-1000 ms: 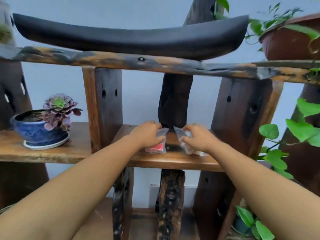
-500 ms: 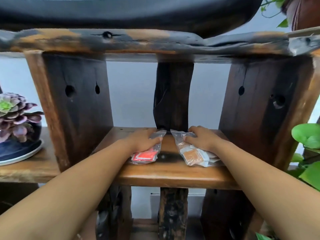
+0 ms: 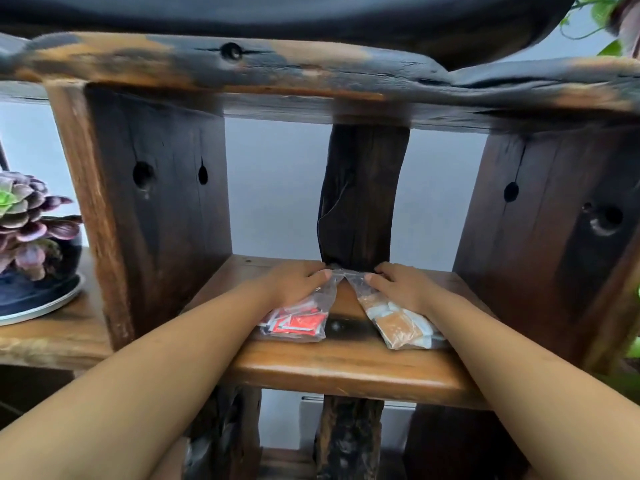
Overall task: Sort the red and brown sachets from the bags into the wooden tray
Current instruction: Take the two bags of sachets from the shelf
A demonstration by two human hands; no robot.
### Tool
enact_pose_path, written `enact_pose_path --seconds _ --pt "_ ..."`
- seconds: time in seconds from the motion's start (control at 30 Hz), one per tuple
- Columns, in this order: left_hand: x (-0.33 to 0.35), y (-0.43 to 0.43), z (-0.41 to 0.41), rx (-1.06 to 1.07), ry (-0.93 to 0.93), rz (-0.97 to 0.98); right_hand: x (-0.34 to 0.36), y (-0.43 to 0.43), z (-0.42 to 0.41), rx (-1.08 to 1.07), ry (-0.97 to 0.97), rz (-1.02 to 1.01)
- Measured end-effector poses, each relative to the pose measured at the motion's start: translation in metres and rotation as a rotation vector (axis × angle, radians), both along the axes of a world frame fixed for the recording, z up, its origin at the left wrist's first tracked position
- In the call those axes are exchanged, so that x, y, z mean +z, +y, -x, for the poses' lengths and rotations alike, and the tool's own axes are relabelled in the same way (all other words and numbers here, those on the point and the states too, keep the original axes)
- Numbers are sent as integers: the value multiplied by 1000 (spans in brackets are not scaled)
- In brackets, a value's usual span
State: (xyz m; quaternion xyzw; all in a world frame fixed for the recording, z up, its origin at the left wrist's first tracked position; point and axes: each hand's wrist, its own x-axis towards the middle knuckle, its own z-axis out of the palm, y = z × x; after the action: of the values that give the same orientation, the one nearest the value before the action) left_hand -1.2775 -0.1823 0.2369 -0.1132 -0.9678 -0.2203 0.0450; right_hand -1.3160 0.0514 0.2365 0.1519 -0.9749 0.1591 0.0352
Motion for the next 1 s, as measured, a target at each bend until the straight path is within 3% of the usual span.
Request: enact_pose_path --seconds 0.2,0.37,0.7,1.0 --pt "-3 -4 1 17 56 99 -1 -1 -11 -27 86 8" --pt "7 -3 -8 12 184 214 3 2 -26 -76 183 146" --pt "40 1 -57 57 284 -77 38 12 -78 -68 187 234" --pt "73 -13 -132 23 385 -130 77 11 -143 81 269 145"
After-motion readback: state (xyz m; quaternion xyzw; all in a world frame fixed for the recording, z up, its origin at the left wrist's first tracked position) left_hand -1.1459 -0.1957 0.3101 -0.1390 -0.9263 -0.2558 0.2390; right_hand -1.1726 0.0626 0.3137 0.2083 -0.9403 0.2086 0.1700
